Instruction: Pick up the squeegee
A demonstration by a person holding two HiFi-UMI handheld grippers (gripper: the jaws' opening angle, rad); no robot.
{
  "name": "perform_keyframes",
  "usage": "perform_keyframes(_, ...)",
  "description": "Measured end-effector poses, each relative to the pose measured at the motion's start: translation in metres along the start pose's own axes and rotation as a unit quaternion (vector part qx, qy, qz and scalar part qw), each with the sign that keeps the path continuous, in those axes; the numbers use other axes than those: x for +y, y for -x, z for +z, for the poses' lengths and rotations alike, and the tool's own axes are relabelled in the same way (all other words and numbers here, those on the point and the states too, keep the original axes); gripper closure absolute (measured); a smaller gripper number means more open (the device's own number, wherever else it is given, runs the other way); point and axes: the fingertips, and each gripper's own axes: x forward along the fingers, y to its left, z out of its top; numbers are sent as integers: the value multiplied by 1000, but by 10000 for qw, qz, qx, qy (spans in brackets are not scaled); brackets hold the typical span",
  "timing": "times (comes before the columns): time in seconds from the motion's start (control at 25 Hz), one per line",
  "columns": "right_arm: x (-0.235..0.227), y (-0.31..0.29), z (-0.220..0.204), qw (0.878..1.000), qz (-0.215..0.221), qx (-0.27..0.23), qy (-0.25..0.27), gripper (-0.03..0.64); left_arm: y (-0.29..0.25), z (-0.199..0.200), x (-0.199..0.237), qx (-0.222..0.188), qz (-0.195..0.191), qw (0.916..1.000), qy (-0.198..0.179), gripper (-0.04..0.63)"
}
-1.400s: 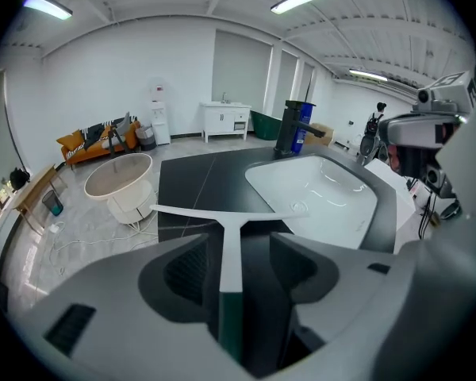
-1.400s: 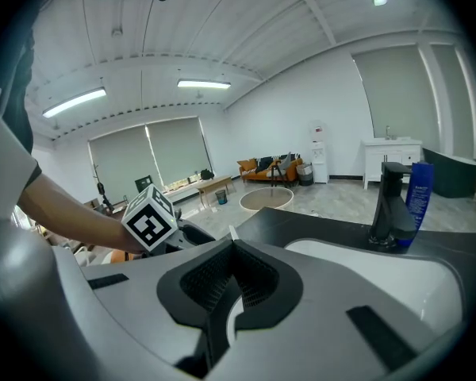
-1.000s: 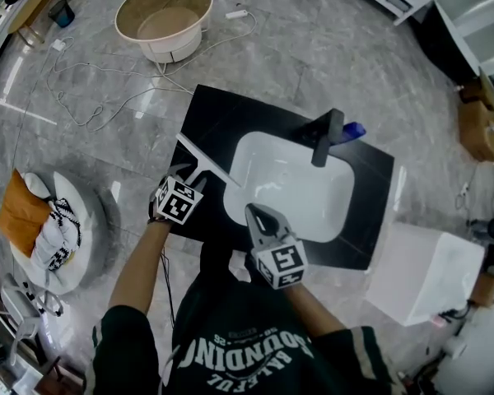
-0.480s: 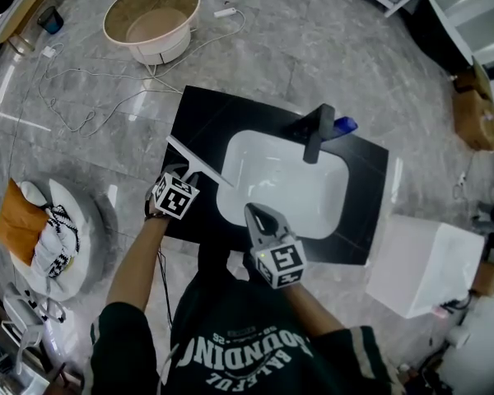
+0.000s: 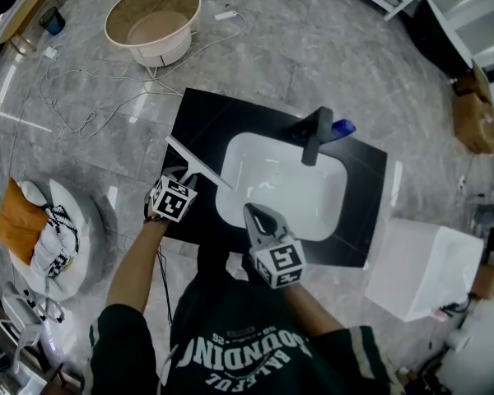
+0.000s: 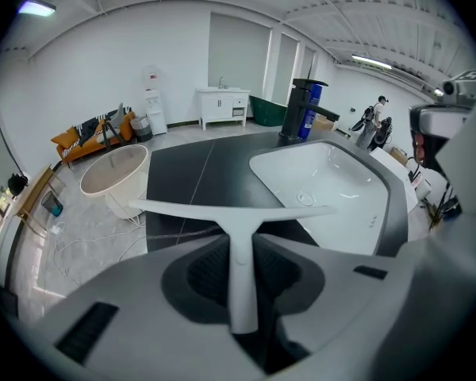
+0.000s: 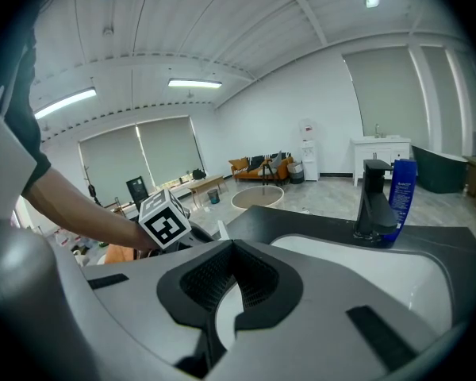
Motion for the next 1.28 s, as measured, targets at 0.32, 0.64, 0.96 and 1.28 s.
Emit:
perform_keyframes(0.32,5,0,9,9997,195,-98,131,617,30,14,0,-385,210,9988,238,518)
perform_keyframes(0.64,13,3,26,9976,481,-310,390,617,67,10,-8,-603,500,9956,519,520)
perform_keyframes(0.96,16,12,48,9953,651,-477,538,617,117,16,-19,-960,895,9889,701,520)
perform_keyframes(1.28,13,20,78,9888,860,-780,933,617,166,25,-35,-1411,1329,9781,763,520)
